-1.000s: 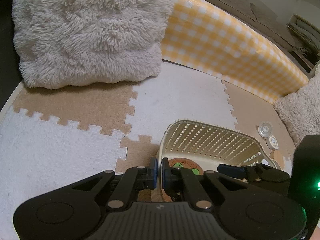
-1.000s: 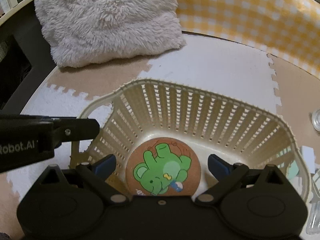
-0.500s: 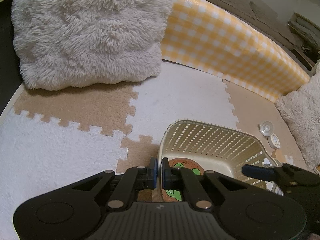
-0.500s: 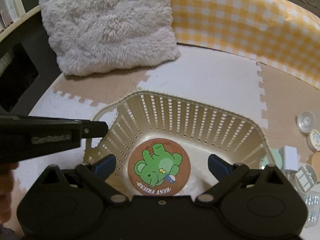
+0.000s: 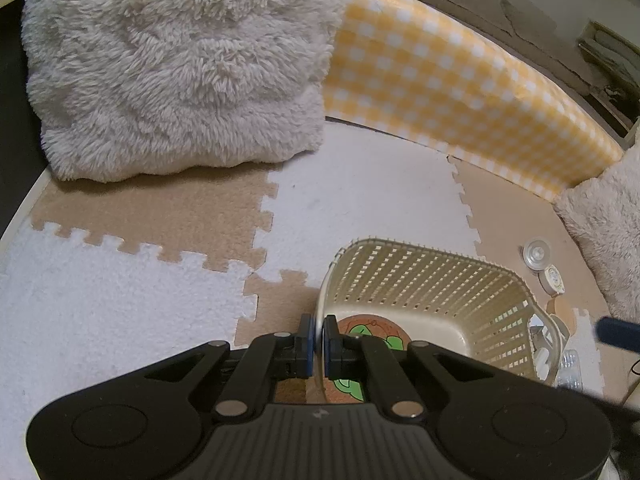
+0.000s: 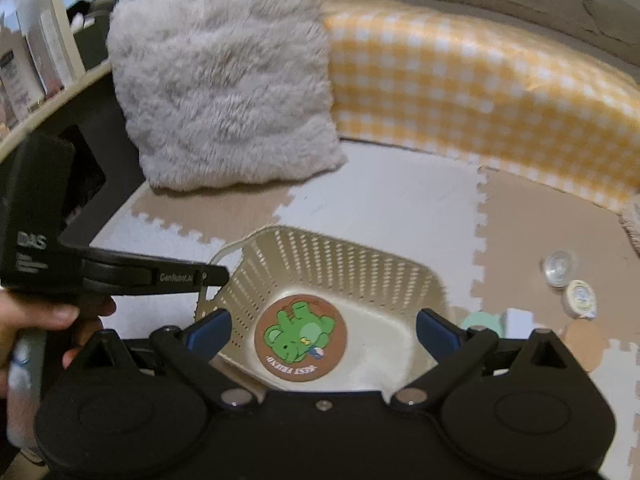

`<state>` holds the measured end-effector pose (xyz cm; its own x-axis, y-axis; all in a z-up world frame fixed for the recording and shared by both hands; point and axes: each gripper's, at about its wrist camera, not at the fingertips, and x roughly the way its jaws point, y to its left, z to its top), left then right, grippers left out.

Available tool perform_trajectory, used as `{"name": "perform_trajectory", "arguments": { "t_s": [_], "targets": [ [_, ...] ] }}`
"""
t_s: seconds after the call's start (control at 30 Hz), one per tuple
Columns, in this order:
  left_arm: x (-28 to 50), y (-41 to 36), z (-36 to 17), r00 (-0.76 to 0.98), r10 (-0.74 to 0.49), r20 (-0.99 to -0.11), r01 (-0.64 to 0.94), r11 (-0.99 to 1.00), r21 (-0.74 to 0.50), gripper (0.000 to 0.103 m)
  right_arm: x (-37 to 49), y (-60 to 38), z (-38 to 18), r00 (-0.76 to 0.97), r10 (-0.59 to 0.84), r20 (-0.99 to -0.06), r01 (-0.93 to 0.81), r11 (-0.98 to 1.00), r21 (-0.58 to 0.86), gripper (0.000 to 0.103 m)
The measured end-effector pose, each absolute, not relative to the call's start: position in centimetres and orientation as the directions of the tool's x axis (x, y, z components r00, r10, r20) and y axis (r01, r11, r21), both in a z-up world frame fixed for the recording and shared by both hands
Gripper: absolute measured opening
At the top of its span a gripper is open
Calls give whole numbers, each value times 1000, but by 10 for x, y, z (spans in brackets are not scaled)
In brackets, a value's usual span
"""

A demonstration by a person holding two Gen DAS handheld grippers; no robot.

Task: Organize rigid objects
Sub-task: 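Move the right tool back to the clear plastic blister tray and grasp it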

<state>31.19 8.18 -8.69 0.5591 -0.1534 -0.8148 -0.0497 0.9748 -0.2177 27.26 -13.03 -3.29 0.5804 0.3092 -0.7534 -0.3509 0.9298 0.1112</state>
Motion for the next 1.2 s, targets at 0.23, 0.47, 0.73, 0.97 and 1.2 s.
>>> {"name": "perform_trajectory", "arguments": {
  "t_s": [0.23,0.47,0.73,0.97,1.2],
  "targets": [
    [312,81,-88,561,-154,-813,-42,976,-214,4,265,-189,-14,660,250,-709,-243,963,112,103],
    [312,80,-88,561,-154,-813,-42,976,-214,4,265,-248,-14,720,117,-684,-82,993,84,103],
    [312,80,-88,558,-154,-816,-39,977,-211,4,269,-304,-54,713,-45,-700,114,992,52,103],
    [312,80,-89,556,-153,-817,-36,978,-207,4,280,-325,-108,632,-64,-772,146,989,37,103],
    [311,79,-90,551,-152,-820,-30,979,-202,4,291,-330,-145,585,-56,-809,97,995,2,103]
  ]
}}
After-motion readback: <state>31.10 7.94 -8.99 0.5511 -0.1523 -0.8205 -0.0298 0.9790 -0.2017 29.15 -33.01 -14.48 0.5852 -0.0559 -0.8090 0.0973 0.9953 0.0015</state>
